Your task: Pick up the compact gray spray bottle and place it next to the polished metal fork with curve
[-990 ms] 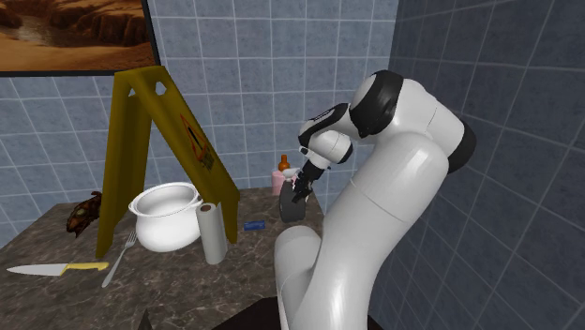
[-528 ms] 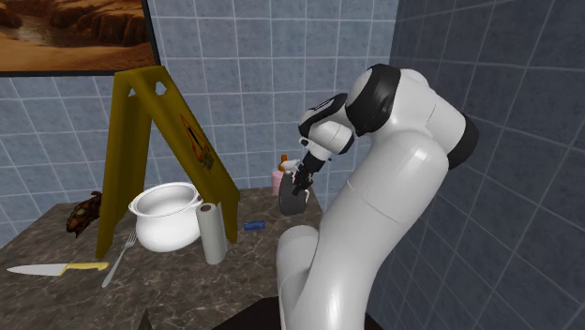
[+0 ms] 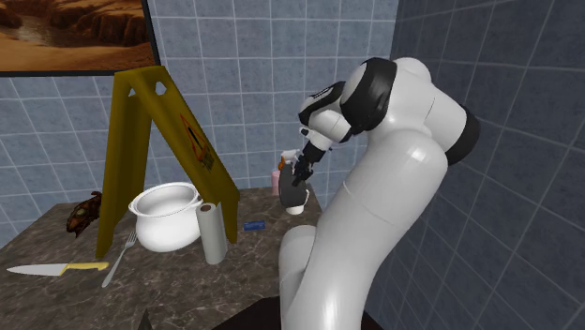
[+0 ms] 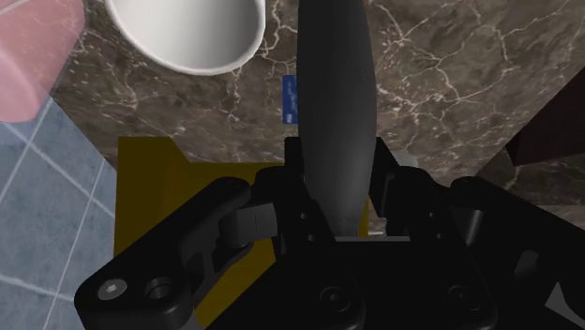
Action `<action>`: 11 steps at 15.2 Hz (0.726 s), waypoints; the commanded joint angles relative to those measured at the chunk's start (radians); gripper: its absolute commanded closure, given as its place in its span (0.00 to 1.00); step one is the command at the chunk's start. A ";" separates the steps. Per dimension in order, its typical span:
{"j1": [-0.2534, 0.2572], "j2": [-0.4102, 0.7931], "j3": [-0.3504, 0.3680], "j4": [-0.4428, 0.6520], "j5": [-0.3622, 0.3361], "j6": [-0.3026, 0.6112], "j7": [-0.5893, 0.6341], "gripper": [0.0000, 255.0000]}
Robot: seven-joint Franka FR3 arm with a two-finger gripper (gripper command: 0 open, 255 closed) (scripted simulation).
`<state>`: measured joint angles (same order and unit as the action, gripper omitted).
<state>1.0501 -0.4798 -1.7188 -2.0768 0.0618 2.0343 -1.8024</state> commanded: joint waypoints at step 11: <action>-0.110 0.048 0.133 0.090 0.046 -0.141 0.025 1.00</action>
<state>0.9495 -0.4344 -1.5964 -1.9950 0.1047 1.9055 -1.7798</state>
